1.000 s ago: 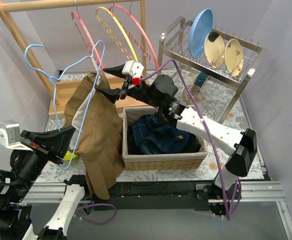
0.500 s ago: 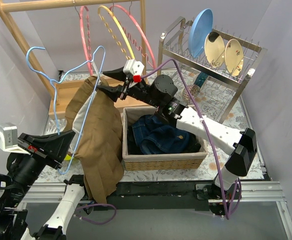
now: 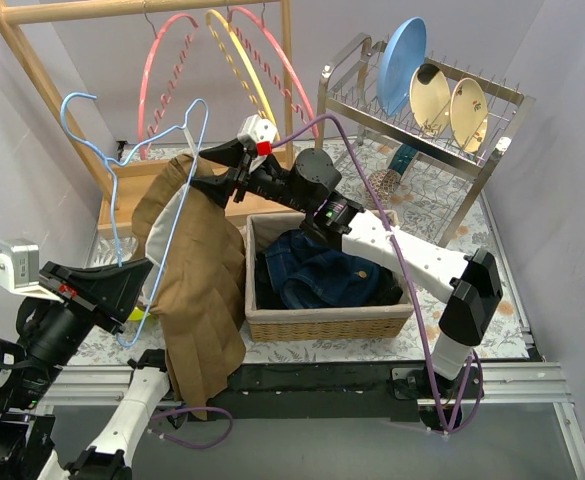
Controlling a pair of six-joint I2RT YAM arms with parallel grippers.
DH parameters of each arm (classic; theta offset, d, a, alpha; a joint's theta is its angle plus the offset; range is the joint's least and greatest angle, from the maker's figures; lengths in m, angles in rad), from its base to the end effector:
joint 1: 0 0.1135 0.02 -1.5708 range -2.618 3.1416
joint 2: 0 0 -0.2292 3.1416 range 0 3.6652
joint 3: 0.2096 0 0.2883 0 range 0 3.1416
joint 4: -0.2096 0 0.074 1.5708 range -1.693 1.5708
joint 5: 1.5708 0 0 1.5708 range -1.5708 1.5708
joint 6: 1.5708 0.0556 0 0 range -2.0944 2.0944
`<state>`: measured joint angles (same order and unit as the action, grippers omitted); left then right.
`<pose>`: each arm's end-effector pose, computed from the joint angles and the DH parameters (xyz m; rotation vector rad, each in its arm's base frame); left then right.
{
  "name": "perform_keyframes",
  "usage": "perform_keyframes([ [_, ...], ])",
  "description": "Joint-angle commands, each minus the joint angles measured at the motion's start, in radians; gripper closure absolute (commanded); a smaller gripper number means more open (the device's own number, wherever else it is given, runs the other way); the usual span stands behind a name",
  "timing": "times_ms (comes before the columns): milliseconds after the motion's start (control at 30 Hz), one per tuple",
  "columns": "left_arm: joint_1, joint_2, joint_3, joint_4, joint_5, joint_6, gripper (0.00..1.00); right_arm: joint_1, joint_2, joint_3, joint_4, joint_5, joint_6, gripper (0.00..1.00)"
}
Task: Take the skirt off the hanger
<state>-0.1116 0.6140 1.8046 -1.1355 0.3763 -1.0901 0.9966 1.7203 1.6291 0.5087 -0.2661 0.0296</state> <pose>0.0048 -0.0211 0.5366 -0.4742 1.5849 -1.2235 0.2360 0.3917 0.4260 -0.7825 0.9549 1.0537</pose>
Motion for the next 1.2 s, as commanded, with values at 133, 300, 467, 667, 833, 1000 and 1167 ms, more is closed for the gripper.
perform_keyframes([
  [133,-0.005,0.006,0.035,0.122,0.001,0.009,1.0,-0.003,0.024,0.063,0.067,-0.104,0.084,0.53],
  [300,-0.007,0.01,0.061,0.07,-0.03,0.038,1.0,-0.003,-0.022,0.009,0.041,0.049,0.03,0.99],
  [467,-0.034,0.042,0.113,-0.15,-0.177,0.071,1.0,-0.033,-0.119,-0.046,0.04,0.378,-0.026,0.99],
  [667,-0.051,0.078,0.162,-0.254,-0.157,0.107,1.0,-0.082,-0.114,0.001,0.065,0.444,-0.007,0.99],
  [833,-0.063,0.099,0.127,-0.256,-0.074,0.119,1.0,-0.11,-0.085,0.057,0.036,0.465,0.022,0.99],
  [1000,-0.077,0.087,0.076,-0.256,-0.123,0.124,1.0,-0.162,-0.085,0.09,0.051,0.453,0.093,0.99],
  [1167,-0.102,0.076,0.055,-0.257,-0.117,0.128,1.0,-0.193,-0.031,0.207,-0.016,0.383,0.127,0.99],
])
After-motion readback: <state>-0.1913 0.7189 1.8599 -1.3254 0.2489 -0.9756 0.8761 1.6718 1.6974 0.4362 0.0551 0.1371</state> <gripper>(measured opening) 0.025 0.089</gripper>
